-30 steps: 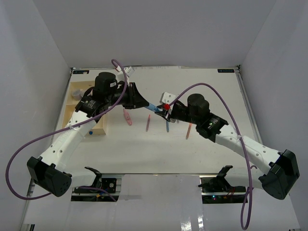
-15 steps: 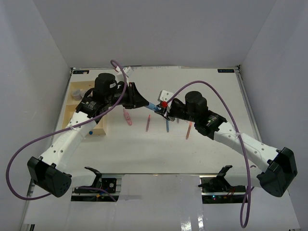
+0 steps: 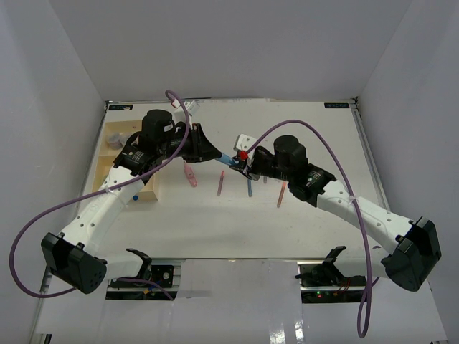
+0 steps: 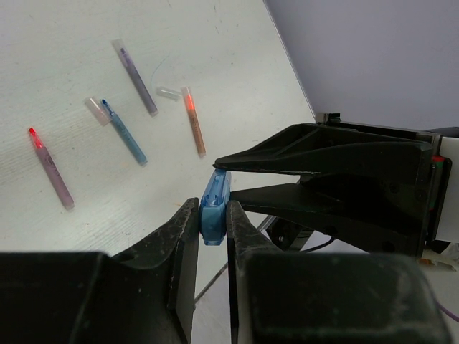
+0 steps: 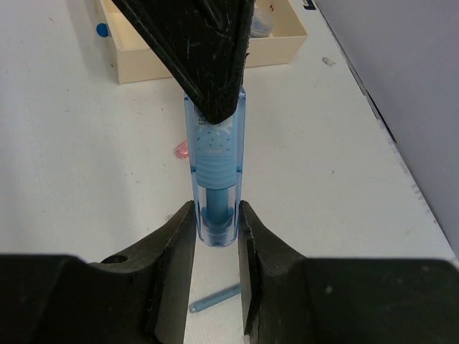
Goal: Sort the stationery into containers
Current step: Close the pen cap on the pen.
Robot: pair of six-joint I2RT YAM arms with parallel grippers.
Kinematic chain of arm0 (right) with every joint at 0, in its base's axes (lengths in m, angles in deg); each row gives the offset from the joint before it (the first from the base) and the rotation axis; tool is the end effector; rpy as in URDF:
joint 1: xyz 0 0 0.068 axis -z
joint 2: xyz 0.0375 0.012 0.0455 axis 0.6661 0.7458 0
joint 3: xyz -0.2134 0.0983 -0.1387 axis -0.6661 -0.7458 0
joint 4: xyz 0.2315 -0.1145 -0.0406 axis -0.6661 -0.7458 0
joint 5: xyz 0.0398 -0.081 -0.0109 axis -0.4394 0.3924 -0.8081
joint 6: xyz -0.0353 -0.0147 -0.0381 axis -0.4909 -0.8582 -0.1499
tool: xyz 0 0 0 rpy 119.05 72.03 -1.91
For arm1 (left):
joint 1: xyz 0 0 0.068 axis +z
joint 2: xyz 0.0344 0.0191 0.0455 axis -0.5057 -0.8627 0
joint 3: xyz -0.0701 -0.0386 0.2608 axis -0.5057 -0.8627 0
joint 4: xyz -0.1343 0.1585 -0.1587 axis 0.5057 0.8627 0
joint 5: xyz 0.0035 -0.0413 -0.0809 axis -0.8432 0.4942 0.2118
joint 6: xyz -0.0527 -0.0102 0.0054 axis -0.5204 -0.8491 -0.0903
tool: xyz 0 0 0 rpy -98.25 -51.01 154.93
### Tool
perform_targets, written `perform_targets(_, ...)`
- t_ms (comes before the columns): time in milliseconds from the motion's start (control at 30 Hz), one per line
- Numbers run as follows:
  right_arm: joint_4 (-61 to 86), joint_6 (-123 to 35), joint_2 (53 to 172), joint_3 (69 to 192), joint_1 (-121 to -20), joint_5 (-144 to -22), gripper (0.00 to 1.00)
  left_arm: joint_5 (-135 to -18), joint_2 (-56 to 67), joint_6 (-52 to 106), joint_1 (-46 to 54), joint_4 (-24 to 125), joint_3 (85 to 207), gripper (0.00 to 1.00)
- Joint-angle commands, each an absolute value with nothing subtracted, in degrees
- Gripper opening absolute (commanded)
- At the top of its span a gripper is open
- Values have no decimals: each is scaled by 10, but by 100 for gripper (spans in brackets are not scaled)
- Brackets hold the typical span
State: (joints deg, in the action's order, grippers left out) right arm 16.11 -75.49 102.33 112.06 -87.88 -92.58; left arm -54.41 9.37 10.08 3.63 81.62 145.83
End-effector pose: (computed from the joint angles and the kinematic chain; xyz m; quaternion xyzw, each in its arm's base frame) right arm 0.1941 0.2171 0.3453 -0.5172 0.5635 0.2325 0.6008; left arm 0.2362 -0.1391 0.3758 0.1173 0.8326 -0.4287 0.3305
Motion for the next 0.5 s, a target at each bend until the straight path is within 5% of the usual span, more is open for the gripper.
perform_targets(0, 361, -749, 995, 1172, -889, -949, 8, -492, 81, 103, 16, 872, 1437, 23)
perform_targets(333, 348, -749, 1007, 1187, -888, -962, 8, -501, 85, 99, 16, 870, 1437, 36)
perform_targets(467, 342, -749, 1000, 1164, -888, -959, 8, -510, 85, 102, 16, 870, 1444, 33)
